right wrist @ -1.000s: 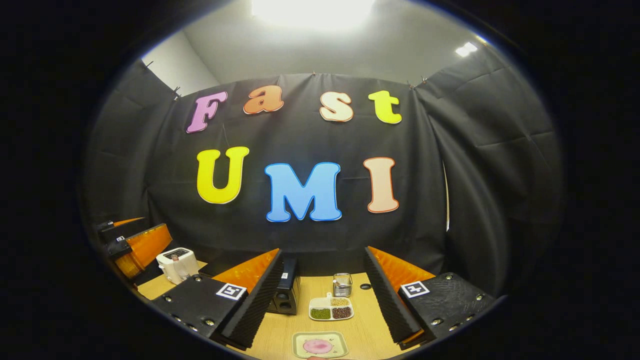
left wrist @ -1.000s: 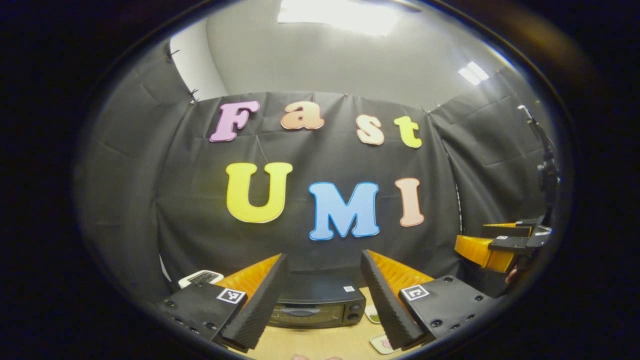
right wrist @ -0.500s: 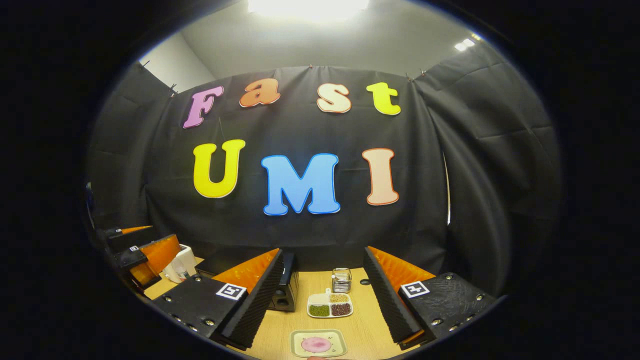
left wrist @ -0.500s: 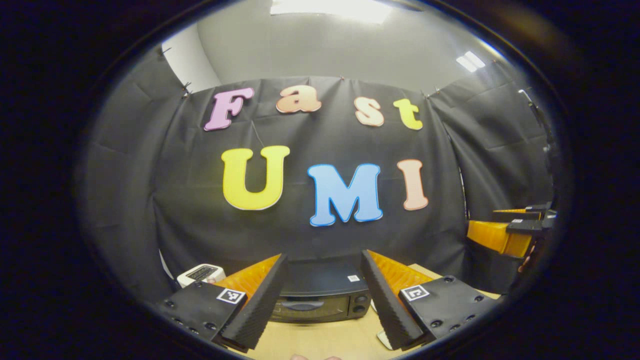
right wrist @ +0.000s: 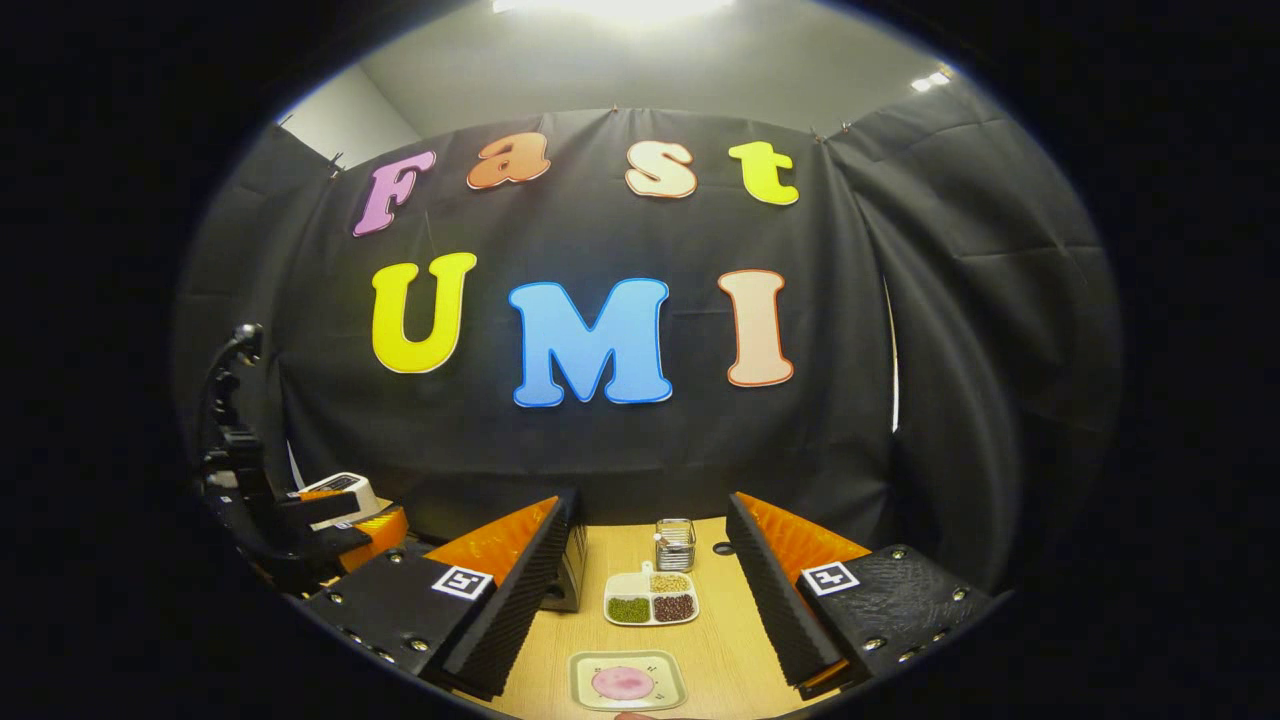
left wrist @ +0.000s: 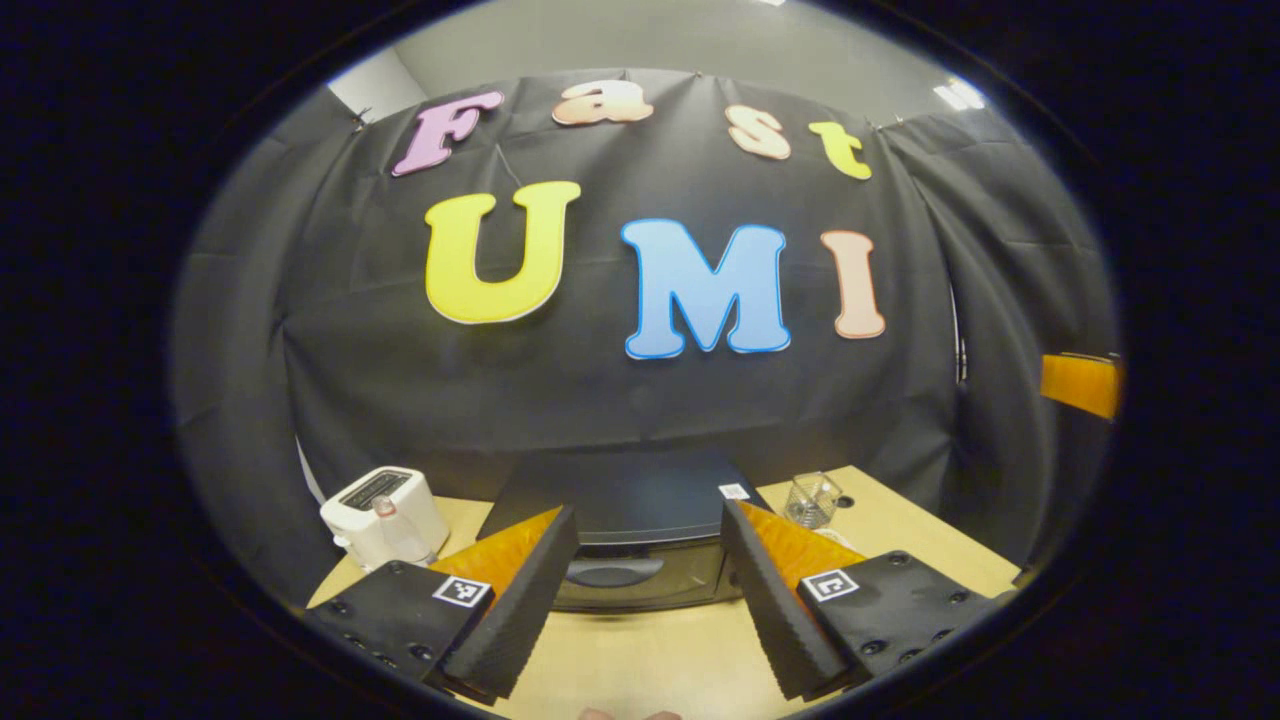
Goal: Open the electric oven with the left hand, put the food in, and close the electric oven.
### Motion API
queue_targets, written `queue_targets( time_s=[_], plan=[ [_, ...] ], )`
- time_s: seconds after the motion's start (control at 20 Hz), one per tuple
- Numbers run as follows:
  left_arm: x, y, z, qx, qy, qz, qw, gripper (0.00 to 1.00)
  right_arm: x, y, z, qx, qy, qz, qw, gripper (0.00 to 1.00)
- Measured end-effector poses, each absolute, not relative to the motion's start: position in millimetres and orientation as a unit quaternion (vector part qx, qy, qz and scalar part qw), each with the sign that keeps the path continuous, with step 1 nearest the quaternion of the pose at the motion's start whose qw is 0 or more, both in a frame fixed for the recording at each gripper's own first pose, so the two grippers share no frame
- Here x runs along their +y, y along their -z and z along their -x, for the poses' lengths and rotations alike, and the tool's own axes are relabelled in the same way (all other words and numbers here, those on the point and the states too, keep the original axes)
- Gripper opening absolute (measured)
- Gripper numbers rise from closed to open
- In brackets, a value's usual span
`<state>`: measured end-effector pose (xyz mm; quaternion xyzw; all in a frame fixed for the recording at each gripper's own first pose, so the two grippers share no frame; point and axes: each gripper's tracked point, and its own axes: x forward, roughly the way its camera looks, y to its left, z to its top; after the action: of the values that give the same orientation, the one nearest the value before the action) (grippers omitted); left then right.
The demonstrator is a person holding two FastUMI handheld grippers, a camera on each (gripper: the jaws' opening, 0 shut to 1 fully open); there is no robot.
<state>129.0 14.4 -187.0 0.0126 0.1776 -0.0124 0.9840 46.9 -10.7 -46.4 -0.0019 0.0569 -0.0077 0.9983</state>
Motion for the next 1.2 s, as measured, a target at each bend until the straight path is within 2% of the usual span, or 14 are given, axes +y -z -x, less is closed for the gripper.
queue_targets(
  time_s=[0.1, 0.15, 0.35, 0.4, 0.5, 0.55, 0.75, 0.8, 1.2],
  plan=[
    [24, 214, -146, 0.195, -0.003, -0.022, 0.981, 0.97, -11, 49, -49, 0.062, 0.008, 0.003, 0.998, 0.96],
    [27, 227, -155, 0.202, -0.008, -0.022, 0.979, 1.0, -12, 50, -50, 0.063, 0.009, 0.005, 0.998, 0.96],
    [36, 274, -182, 0.239, -0.013, -0.024, 0.971, 1.0, -22, 50, -50, 0.064, 0.022, 0.016, 0.998, 0.97],
    [39, 286, -187, 0.251, -0.016, -0.019, 0.968, 0.94, -25, 51, -50, 0.066, 0.026, 0.017, 0.997, 0.97],
    [45, 305, -193, 0.269, -0.024, -0.009, 0.963, 1.0, -32, 54, -48, 0.071, 0.037, 0.017, 0.997, 0.97],
    [46, 312, -196, 0.276, -0.023, -0.008, 0.961, 1.0, -35, 54, -48, 0.072, 0.041, 0.017, 0.996, 0.97],
    [46, 333, -201, 0.296, -0.014, -0.013, 0.955, 0.98, -40, 56, -45, 0.076, 0.052, 0.022, 0.996, 0.97],
    [47, 330, -206, 0.282, -0.015, -0.008, 0.959, 1.0, -41, 56, -44, 0.074, 0.053, 0.023, 0.996, 0.97],
    [49, 334, -201, 0.284, -0.012, -0.007, 0.959, 0.98, -36, 62, -35, 0.076, 0.055, 0.02, 0.995, 0.97]
  ],
)
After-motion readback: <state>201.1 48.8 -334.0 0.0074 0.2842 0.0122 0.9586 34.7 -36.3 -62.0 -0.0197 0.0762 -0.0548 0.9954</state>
